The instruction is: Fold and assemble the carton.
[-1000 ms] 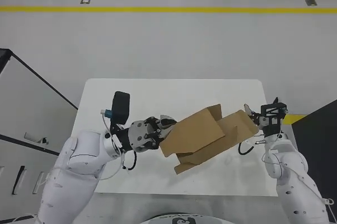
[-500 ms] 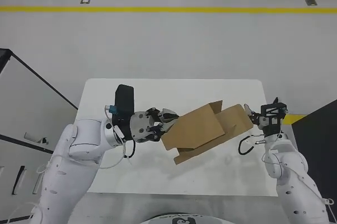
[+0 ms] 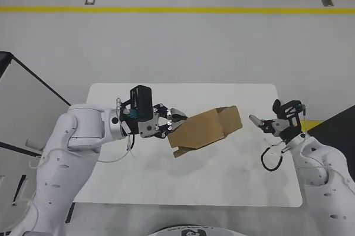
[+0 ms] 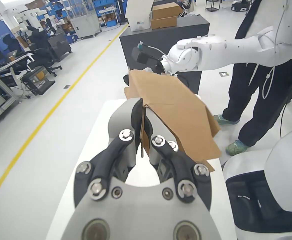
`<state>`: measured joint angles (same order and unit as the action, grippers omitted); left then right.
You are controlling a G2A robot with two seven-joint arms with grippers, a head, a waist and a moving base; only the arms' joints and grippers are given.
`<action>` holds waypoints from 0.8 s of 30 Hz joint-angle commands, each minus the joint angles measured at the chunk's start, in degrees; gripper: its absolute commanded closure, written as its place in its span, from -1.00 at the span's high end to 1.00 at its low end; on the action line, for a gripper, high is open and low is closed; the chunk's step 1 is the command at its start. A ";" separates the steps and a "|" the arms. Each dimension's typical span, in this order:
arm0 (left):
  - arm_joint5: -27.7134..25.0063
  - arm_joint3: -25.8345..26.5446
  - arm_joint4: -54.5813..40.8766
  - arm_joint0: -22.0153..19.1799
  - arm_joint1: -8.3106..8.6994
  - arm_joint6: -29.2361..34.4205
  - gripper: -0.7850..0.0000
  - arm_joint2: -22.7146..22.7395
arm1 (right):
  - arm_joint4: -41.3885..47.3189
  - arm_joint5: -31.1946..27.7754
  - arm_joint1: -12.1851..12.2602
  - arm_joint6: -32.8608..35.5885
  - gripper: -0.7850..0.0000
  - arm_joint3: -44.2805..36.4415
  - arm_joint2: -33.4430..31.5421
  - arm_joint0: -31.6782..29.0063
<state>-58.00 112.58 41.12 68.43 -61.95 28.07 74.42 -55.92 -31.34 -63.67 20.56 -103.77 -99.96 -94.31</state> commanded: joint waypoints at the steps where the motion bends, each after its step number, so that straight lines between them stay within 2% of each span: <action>1: 0.00 -0.06 0.02 -0.01 0.01 -0.10 -1.00 -0.02 | 2.49 -0.65 0.09 2.19 1.00 0.32 -0.41 0.59; 8: 0.00 0.70 1.64 0.04 0.11 0.17 -1.00 -0.76 | 3.64 -1.24 0.07 2.11 1.00 0.55 0.00 0.44; 10: 0.00 -0.16 3.15 -0.22 0.31 0.34 -1.00 -0.70 | 6.97 -3.52 0.21 2.86 1.00 1.38 -0.24 0.90; 13: 0.00 0.23 5.45 -1.50 1.04 0.28 -1.00 -1.22 | 16.59 -7.65 0.73 7.84 1.00 4.01 -1.30 2.94; 16: 0.00 0.40 7.94 -2.31 2.21 0.58 -1.00 -2.09 | 29.15 -10.36 1.67 18.68 1.00 6.38 -1.63 5.72; 17: 0.00 0.36 8.14 -2.47 2.77 -0.28 -1.00 -2.39 | 33.99 -10.46 2.20 24.75 1.00 7.19 -1.53 7.00; 19: 0.00 0.76 9.08 -2.76 3.54 -1.09 -1.00 -2.78 | 40.06 -9.13 2.88 31.67 1.00 8.10 -1.79 9.24; 22: 0.00 1.25 10.40 -3.17 5.10 -3.91 -1.00 -3.79 | 53.79 -4.60 3.90 43.89 1.00 11.13 -0.87 13.19; 23: 0.00 1.65 11.17 -3.25 5.58 -4.44 -1.00 -4.44 | 57.98 -3.77 4.13 46.67 1.00 12.17 -0.73 14.07; 24: 0.00 1.69 11.49 -3.25 5.75 -4.44 -1.00 -4.69 | 57.98 -3.77 4.13 46.67 1.00 12.17 -0.73 14.07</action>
<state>-58.00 114.10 52.10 65.21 -56.48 23.81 70.15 -0.67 -35.32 -59.60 65.48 -91.93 -100.71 -80.52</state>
